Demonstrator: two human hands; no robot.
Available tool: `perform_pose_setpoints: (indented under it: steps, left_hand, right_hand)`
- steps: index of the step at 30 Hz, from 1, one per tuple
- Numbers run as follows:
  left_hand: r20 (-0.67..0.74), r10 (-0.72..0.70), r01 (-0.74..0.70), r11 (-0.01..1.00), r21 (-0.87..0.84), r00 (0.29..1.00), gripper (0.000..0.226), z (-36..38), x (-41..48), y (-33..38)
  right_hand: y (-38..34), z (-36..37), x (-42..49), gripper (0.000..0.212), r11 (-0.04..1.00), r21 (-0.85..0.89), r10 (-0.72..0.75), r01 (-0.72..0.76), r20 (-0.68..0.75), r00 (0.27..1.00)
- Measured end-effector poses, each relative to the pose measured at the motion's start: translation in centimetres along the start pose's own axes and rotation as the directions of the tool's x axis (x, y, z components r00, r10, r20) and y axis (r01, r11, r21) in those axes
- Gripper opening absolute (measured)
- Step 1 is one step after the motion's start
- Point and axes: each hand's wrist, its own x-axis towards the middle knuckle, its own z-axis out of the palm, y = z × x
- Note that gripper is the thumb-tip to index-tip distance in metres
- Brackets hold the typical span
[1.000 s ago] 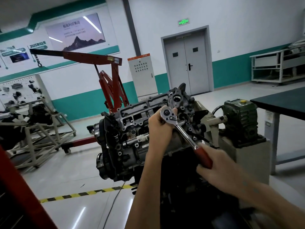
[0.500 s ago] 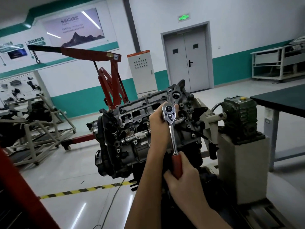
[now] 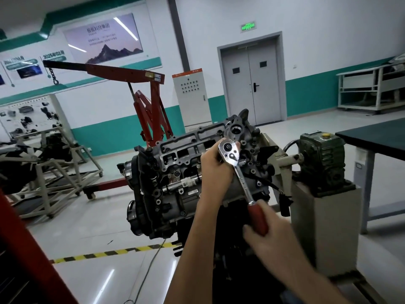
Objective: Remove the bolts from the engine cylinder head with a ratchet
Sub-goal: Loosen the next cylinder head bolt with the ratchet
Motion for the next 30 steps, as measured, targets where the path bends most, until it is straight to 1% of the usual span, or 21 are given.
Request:
perform_pose_setpoints:
  steps: [2,3,4,5,7,9,11,12,14,15,16,17,19,21,22,23,24,25,27,29,30]
  left_hand:
    - [-0.003,-0.005,0.005,1.000,-0.019,1.000,0.044,-0.1,-0.1,0.0]
    - [-0.002,-0.010,0.010,0.999,-0.041,1.000,0.044,-0.2,-0.2,0.0]
    - [-0.001,-0.017,0.017,0.998,-0.055,1.000,0.042,-0.5,-0.2,-0.1]
    - [0.000,-0.024,0.024,0.998,-0.054,1.000,0.040,-0.7,-0.2,-0.1]
    - [0.007,-0.021,0.021,0.999,-0.029,1.000,0.040,-0.9,-0.1,0.0]
    - [0.024,-0.014,0.014,1.000,-0.009,1.000,0.043,-0.9,0.1,0.1]
    - [0.066,-0.023,0.023,1.000,0.005,0.998,0.050,-0.9,0.3,0.4]
    - [0.086,-0.027,0.025,1.000,0.015,0.996,0.053,-0.9,0.4,0.4]
    - [0.090,-0.023,0.021,0.999,0.028,0.996,0.054,-1.0,0.5,0.3]
    - [0.078,-0.016,0.014,1.000,0.028,0.997,0.054,-1.0,0.5,0.2]
    - [0.066,-0.006,0.005,1.000,0.022,0.998,0.054,-1.0,0.4,0.1]
    - [0.051,0.002,-0.003,1.000,0.015,0.999,0.053,-0.9,0.3,0.0]
    - [0.019,0.009,-0.009,1.000,0.000,1.000,0.049,-0.6,0.0,-0.2]
    - [0.005,0.007,-0.007,1.000,-0.005,1.000,0.045,-0.3,-0.2,-0.2]
    - [0.008,0.007,-0.007,1.000,-0.009,1.000,0.044,-0.3,-0.2,-0.3]
    - [0.013,0.008,-0.008,1.000,-0.013,1.000,0.045,-0.4,-0.2,-0.3]
    - [0.018,0.008,-0.008,1.000,-0.014,1.000,0.046,-0.4,-0.1,-0.3]
    - [0.019,0.002,-0.002,1.000,-0.008,1.000,0.046,-0.5,-0.1,-0.3]
    - [0.022,-0.011,0.011,1.000,0.009,1.000,0.047,-0.6,0.1,-0.2]
    - [0.054,-0.018,0.016,1.000,0.024,0.998,0.049,-0.7,0.5,-0.2]
    - [0.074,-0.022,0.019,0.999,0.041,0.997,0.051,-0.7,0.8,-0.1]
  right_hand:
    - [-0.8,3.4,-0.8,0.023,0.984,0.171,0.046,-0.040,-0.032,0.998]
    - [-1.1,4.5,-0.9,0.021,0.976,0.214,0.052,-0.046,-0.022,0.998]
    - [-1.3,4.8,-0.9,0.021,0.972,0.228,0.053,-0.053,0.006,0.999]
    - [-1.3,4.3,-0.7,0.022,0.978,0.202,0.047,-0.055,0.044,0.998]
    - [-0.9,1.2,0.0,0.027,0.998,0.063,-0.008,0.001,0.123,0.992]
    - [-0.3,-3.6,1.9,0.031,0.982,-0.156,-0.064,0.103,0.241,0.969]
    - [-0.6,-7.9,4.8,0.030,0.906,-0.368,-0.068,0.209,0.359,0.931]
    - [-1.1,-9.4,6.2,0.028,0.860,-0.438,-0.082,0.262,0.388,0.918]
    - [-1.3,-10.5,7.8,0.028,0.813,-0.481,-0.136,0.330,0.393,0.909]
    - [-1.1,-10.3,7.7,0.031,0.822,-0.481,-0.120,0.305,0.377,0.918]
    - [-0.6,-9.5,6.9,0.033,0.850,-0.463,-0.086,0.251,0.347,0.934]
    - [-0.1,-8.2,5.4,0.035,0.899,-0.399,-0.061,0.183,0.298,0.952]
    - [0.3,-4.2,2.1,0.032,0.978,-0.190,-0.061,0.090,0.150,0.987]
    - [-0.3,0.3,0.0,0.031,1.000,-0.004,-0.002,0.002,0.023,1.000]
    - [-0.6,2.4,-0.4,0.030,0.995,0.083,0.047,-0.048,0.015,0.999]
    - [-0.9,3.8,-0.7,0.027,0.985,0.151,0.084,-0.088,0.036,0.996]
    - [-1.0,4.3,-0.7,0.024,0.979,0.170,0.101,-0.111,0.066,0.993]
    - [-0.9,3.7,-0.5,0.025,0.984,0.142,0.092,-0.104,0.089,0.992]
    - [-0.5,0.3,0.4,0.028,1.000,0.020,0.013,-0.016,0.149,0.989]
    - [-0.2,-4.4,2.2,0.033,0.979,-0.172,-0.067,0.112,0.248,0.967]
    - [-0.3,-6.6,3.4,0.033,0.945,-0.280,-0.084,0.169,0.289,0.954]
